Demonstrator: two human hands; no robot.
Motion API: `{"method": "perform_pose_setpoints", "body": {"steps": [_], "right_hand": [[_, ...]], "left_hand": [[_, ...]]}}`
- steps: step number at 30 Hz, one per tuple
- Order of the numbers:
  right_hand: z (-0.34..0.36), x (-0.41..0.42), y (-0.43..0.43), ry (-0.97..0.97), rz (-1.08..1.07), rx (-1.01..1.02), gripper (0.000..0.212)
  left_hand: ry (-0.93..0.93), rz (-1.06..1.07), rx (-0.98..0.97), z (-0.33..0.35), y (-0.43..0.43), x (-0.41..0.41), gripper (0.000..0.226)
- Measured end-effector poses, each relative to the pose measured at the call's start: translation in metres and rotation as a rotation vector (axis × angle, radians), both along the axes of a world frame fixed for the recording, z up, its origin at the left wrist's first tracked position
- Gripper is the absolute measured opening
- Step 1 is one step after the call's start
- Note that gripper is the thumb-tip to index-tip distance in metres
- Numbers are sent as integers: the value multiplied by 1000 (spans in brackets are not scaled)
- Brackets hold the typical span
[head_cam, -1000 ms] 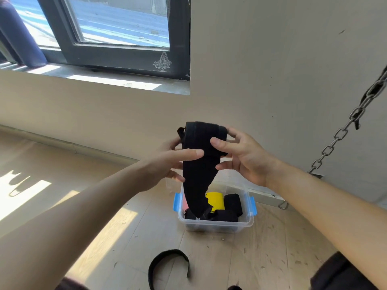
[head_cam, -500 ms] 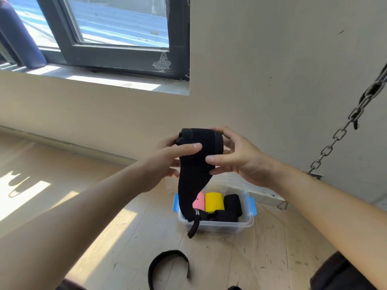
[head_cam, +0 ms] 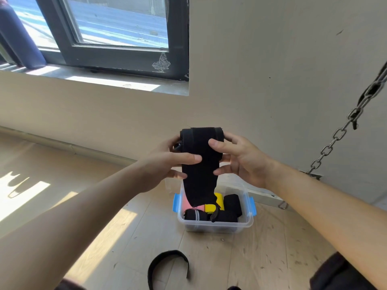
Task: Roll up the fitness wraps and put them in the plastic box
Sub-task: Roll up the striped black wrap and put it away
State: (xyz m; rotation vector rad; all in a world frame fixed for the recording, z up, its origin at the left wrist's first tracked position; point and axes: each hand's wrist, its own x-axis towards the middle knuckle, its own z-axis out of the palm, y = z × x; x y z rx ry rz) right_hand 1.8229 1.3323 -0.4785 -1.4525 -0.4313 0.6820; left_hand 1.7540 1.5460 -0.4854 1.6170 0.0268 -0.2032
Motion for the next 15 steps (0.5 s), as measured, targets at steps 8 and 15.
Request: {"method": "perform_pose_setpoints", "body": {"steps": [8,15], "right_hand": [[-6,3,0,-155,21,-28,54],[-1,3,-2,-119,105,-140,46]], "left_hand": [[51,31,-15,3,-2,-1,56],[-7,50,-11,1,2,-1,55]]}}
